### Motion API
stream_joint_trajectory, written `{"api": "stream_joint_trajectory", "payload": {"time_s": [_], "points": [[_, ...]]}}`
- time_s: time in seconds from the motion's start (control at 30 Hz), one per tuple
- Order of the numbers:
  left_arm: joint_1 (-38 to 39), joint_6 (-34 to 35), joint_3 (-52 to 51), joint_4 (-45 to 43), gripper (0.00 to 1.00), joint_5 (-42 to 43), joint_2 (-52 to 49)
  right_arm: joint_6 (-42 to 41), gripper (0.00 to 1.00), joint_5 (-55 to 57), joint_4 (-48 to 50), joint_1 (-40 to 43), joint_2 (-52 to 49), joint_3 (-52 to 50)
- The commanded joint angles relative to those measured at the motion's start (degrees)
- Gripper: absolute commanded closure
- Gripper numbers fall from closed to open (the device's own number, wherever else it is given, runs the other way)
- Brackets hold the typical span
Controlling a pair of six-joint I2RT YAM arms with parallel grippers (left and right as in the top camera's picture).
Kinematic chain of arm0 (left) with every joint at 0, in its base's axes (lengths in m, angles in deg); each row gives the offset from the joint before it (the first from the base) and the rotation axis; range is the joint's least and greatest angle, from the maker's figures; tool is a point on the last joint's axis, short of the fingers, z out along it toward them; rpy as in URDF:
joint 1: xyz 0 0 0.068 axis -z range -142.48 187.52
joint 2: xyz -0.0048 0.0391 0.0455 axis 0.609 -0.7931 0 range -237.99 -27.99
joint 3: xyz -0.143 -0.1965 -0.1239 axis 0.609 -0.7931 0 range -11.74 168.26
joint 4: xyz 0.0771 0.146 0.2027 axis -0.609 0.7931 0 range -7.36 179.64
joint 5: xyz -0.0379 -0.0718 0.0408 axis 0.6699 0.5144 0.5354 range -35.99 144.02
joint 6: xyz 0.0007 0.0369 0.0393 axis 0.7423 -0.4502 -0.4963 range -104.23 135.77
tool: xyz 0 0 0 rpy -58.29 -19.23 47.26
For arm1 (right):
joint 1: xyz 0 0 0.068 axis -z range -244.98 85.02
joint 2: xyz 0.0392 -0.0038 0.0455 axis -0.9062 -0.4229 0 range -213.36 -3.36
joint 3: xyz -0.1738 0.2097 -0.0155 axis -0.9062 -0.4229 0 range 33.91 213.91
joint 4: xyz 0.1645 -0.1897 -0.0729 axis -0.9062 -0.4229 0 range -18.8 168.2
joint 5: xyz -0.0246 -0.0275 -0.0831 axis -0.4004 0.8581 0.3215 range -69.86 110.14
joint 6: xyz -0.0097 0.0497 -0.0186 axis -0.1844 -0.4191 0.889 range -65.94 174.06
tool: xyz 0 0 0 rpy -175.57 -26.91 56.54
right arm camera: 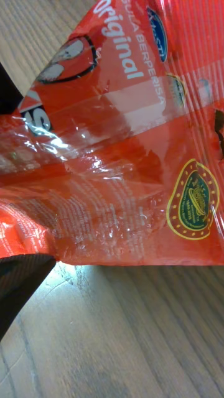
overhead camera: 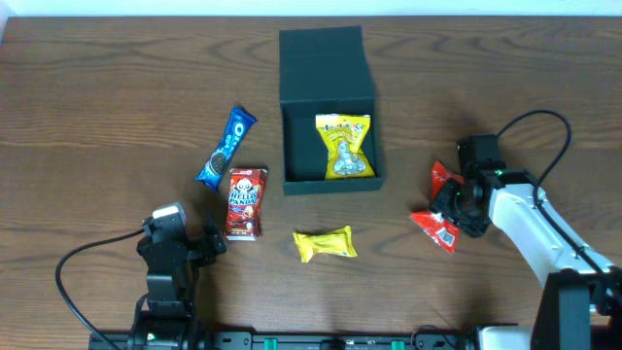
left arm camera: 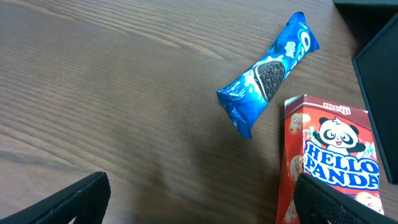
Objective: Pack container
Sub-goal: 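Move the right gripper to the red Hacks bag and grasp it, then lift the red bag with the right gripper and carry it into the box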
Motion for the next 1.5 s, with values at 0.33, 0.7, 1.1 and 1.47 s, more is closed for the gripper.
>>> {"api": "stream_joint_trajectory", "payload": {"time_s": [0.33, 0.7, 1.1, 1.47], "points": [[-0.3, 0.2, -1.4, 0.5, 0.05, -1.0, 0.3, 0.3, 0.68, 0.6, 0.1, 0.4, -0.1, -0.4], [-0.3, 0.2, -1.4, 0.5, 0.05, -1.0, 0.3, 0.3, 0.79, 0.3, 0.1, 0.4, -0.1, -0.4], [-0.3, 0.2, -1.4, 0.5, 0.05, -1.0, 0.3, 0.3, 0.98, -0.3, 0.1, -1.1, -0.1, -0.4], [-0.3, 0.2, -1.4, 0.5, 0.05, -1.0, 0.3, 4.5, 0.99, -0.3, -3.8, -4.2, 0.7, 3.8]]}}
